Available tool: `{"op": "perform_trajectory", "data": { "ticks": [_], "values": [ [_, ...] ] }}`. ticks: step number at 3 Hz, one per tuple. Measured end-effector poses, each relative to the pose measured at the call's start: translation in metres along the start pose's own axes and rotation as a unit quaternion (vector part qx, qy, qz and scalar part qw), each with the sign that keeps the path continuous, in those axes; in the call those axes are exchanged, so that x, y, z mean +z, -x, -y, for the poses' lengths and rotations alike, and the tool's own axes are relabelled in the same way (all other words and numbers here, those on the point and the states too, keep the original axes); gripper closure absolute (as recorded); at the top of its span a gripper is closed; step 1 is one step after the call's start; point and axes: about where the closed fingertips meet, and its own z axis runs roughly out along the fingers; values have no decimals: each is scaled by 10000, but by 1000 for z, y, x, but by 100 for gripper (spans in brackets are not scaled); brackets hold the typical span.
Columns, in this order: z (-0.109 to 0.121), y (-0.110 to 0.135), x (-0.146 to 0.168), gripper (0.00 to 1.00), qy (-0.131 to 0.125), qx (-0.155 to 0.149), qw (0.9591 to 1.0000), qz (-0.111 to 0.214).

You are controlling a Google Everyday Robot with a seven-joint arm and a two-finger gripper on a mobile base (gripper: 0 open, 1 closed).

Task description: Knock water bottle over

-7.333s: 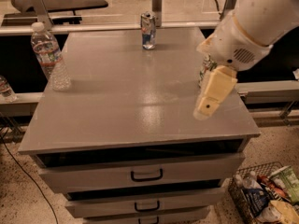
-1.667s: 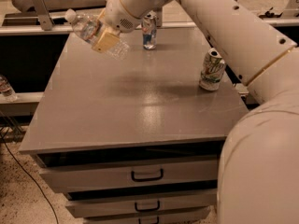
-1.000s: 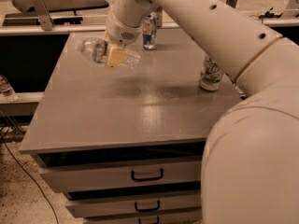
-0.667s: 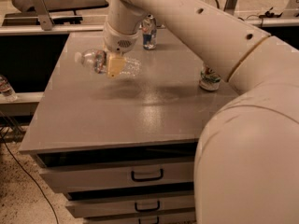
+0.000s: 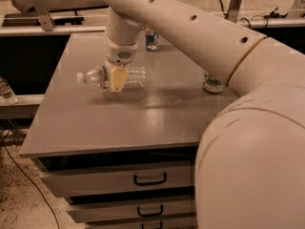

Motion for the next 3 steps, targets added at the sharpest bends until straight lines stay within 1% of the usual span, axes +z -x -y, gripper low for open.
{"op": "perform_trajectory", "data": {
  "ticks": [1,2,3],
  "values": [
    [-5,-2,3,13,69,37,10000,-25],
    [-7,-7,-1,0,42,193,9998,99],
    [-6,-20,-20,0,-162,529,9975,439]
  ]
}}
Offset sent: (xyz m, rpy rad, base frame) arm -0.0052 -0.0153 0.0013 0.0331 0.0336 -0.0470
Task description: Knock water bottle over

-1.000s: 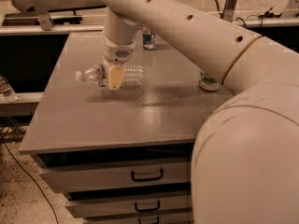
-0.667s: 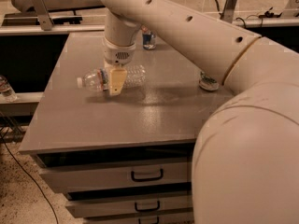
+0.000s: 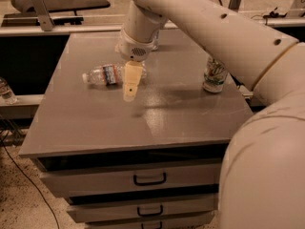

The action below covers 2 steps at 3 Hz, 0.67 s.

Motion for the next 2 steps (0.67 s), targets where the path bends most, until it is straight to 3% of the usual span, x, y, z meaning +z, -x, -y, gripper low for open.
{"op": "perform_trajectory", "data": {
  "ticks": [1,2],
  "values": [
    [-2,-14,-32,0,-366,406,9960,711],
    [-8,-44,-73,0,-829,905,9805,1533]
  ]
}}
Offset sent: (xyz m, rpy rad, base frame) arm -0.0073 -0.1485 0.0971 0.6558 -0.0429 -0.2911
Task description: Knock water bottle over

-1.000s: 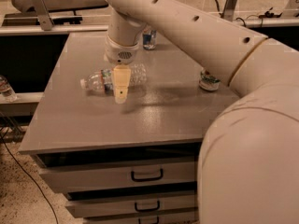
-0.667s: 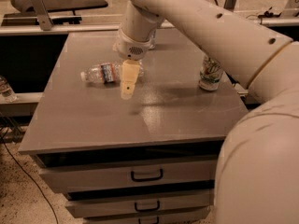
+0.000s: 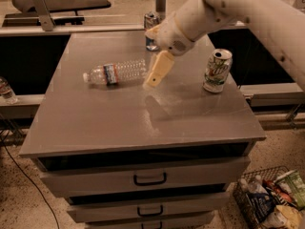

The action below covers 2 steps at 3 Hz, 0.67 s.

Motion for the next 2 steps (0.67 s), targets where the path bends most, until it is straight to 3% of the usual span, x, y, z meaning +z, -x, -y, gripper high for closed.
{"op": "perform_trajectory", "data": {
  "ticks": [1,2],
  "values": [
    [4,-11,-43,0,-442,334,9937,976],
    [9,-16,-86,0,-838,518,9748,2003]
  ]
}}
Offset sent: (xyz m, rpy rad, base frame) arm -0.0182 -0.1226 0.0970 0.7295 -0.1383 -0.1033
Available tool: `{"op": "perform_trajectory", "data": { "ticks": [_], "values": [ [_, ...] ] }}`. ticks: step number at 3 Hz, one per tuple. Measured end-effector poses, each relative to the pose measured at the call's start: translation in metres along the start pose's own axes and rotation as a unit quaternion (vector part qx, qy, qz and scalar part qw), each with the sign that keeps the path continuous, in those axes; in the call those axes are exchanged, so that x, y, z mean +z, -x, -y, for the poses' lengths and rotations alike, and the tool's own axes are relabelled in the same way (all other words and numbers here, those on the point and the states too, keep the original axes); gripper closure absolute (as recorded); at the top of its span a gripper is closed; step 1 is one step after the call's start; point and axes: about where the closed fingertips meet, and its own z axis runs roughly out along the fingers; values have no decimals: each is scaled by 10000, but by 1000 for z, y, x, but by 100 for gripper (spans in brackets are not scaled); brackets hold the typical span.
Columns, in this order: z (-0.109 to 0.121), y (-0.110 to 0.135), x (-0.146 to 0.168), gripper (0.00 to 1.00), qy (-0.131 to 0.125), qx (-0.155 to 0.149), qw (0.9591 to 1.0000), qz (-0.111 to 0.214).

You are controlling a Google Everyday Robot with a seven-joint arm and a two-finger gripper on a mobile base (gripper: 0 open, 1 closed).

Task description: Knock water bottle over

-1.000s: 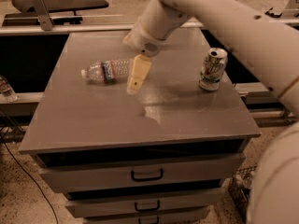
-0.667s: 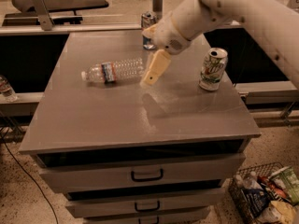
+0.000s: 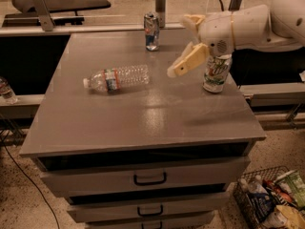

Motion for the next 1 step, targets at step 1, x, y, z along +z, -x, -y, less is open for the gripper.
{"op": "perform_trajectory", "data": {
  "ticks": [1],
  "values": [
    [-1,7,-10,0,-44,80,9996,249]
  ]
}}
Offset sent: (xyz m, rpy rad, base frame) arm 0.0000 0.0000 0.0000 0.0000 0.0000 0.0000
